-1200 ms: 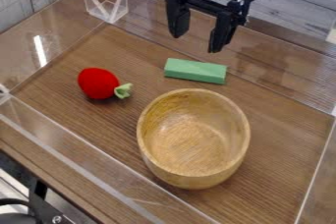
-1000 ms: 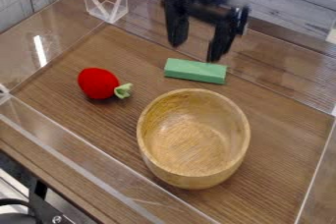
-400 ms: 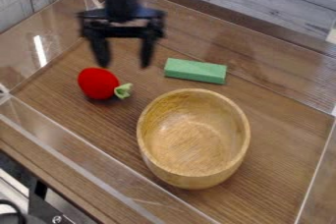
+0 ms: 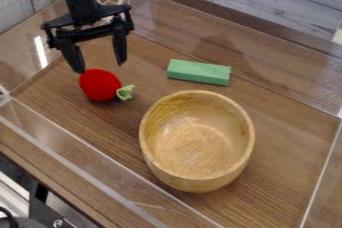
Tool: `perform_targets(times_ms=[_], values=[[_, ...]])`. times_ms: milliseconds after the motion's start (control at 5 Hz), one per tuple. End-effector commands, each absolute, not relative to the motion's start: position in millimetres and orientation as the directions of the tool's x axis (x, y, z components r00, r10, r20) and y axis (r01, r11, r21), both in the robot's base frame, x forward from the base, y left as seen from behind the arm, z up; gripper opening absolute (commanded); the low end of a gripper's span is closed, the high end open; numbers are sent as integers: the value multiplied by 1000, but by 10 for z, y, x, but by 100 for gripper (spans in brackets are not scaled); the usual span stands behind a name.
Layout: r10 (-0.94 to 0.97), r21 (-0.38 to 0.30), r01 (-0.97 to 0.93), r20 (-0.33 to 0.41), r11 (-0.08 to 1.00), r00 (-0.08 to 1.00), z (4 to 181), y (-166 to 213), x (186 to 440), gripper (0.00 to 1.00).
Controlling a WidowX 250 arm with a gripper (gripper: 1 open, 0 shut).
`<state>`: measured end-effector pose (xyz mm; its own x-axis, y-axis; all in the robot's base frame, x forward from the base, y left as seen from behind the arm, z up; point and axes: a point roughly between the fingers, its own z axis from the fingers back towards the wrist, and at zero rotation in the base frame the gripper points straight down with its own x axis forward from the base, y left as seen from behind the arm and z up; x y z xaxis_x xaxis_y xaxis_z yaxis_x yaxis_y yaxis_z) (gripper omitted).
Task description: Move the red object to the right side of the table
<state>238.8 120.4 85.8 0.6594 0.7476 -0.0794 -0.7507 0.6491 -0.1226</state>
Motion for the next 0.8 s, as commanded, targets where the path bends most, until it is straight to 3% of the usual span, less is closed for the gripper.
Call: perform_targets(times_ms=[0,600], values=[[790,-138,-787,-47,601,611,859,1256,2403,100],[859,-148,-854,-47,498,509,630,1326,2455,100]])
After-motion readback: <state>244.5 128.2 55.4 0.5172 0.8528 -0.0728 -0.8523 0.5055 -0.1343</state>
